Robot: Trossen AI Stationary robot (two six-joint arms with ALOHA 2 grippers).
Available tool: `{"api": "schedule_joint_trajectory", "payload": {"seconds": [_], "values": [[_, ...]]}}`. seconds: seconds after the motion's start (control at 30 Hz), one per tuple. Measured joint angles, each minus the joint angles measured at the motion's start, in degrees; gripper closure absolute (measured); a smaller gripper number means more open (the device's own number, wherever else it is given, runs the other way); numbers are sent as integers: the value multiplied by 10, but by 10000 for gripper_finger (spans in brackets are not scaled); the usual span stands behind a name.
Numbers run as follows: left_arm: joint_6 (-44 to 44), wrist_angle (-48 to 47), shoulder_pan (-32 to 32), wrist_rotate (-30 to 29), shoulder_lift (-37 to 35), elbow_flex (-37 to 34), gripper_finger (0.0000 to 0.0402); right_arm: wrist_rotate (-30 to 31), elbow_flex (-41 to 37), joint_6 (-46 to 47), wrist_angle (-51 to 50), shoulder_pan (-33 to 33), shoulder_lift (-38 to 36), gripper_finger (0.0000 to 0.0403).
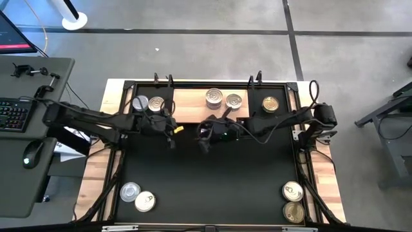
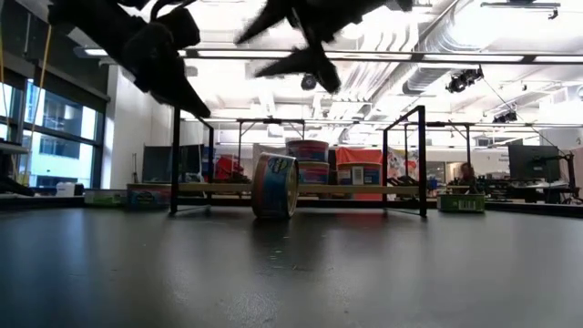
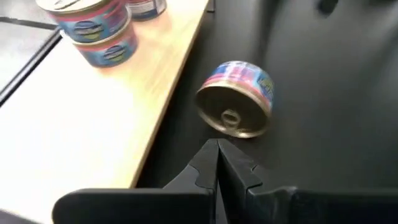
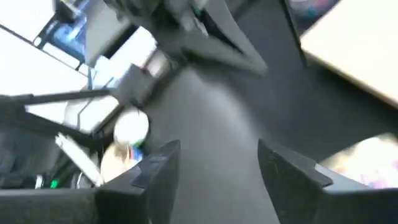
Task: Stack canned seafood by type on shelf
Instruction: Stack the left blue-pink tuna can on top of the other blue-pink tuna can on the shelf
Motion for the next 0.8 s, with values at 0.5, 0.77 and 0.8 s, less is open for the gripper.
{"api": "schedule_joint_trajectory", "payload": {"seconds": [0.5, 0.77, 0.8], "values": [[-2, -79, 40, 42, -94, 0, 402, 122, 371, 218, -531, -10, 183, 194], [-2, -91, 40, 71, -94, 0, 401, 129, 368, 353, -519, -10, 213, 194], [-2, -93, 40, 72, -94, 0, 401, 128, 368, 362, -517, -10, 214, 194]]}}
